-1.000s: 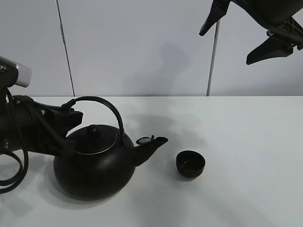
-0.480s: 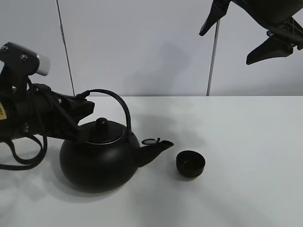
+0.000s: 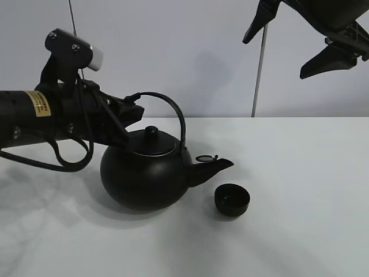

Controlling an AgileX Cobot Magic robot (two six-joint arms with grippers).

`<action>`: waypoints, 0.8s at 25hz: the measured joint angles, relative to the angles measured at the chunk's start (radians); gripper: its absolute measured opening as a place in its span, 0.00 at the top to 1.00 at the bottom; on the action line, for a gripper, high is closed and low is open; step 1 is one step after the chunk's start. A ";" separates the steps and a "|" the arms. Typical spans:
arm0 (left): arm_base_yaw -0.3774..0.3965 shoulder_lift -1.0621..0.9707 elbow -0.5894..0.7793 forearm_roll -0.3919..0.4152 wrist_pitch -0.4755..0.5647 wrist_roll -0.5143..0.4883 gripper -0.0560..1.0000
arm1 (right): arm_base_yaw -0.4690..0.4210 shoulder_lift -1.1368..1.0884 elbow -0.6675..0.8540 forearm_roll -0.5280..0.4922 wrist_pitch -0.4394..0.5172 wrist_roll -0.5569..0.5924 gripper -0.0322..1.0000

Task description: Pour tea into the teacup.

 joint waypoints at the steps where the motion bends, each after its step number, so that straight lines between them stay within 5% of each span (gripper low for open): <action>1: -0.001 0.000 -0.010 0.002 0.009 0.000 0.84 | 0.000 0.000 0.000 0.000 0.000 0.000 0.30; 20: -0.021 0.009 -0.124 0.068 0.180 0.090 0.84 | 0.000 0.000 0.000 0.001 -0.001 0.000 0.30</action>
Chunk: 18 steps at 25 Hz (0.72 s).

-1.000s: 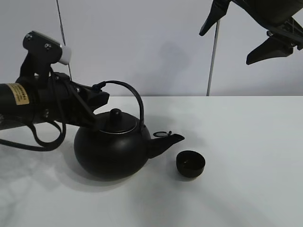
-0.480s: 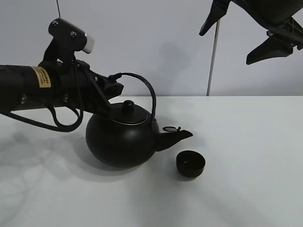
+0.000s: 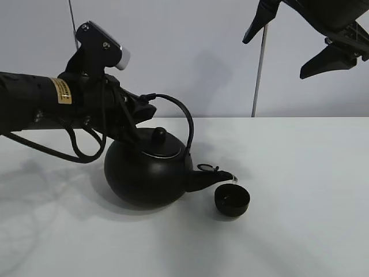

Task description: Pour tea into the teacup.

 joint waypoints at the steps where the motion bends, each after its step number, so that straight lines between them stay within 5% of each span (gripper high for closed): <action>1: 0.000 0.000 -0.001 0.000 0.002 0.006 0.84 | 0.000 0.000 0.000 0.000 0.000 0.000 0.30; 18: 0.000 0.001 -0.024 0.001 0.026 0.035 0.84 | 0.000 0.000 0.000 0.000 0.000 0.000 0.30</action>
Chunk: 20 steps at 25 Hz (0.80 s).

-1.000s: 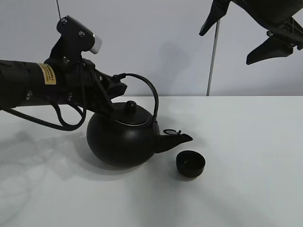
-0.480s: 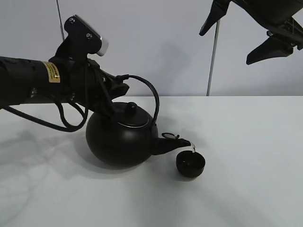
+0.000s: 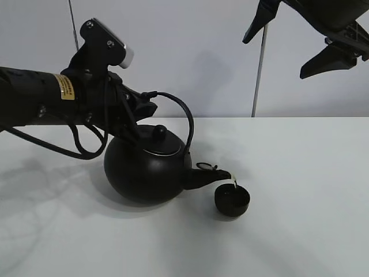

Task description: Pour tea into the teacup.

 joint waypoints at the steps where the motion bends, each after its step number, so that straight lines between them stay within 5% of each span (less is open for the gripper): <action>1: 0.000 0.000 0.000 0.000 0.002 0.000 0.84 | 0.000 0.000 0.000 0.000 0.000 0.000 0.30; 11: 0.000 0.000 0.034 -0.064 -0.034 -0.075 0.84 | 0.000 0.000 0.000 0.000 0.000 0.000 0.30; 20: -0.001 -0.033 0.220 -0.276 -0.319 -0.074 0.84 | 0.000 0.000 0.000 0.000 0.000 0.000 0.30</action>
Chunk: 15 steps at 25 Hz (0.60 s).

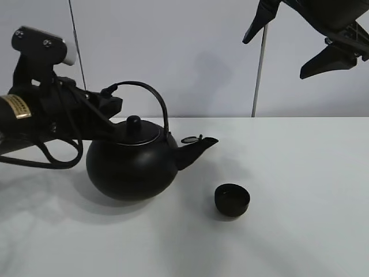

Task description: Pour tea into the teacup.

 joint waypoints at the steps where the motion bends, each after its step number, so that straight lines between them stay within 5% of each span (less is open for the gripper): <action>1: 0.000 -0.001 0.022 -0.020 -0.023 0.001 0.84 | 0.000 0.000 0.000 0.000 0.000 0.000 0.30; 15: 0.000 -0.011 0.141 -0.064 -0.052 0.005 0.84 | 0.000 0.000 0.000 0.000 0.000 0.000 0.30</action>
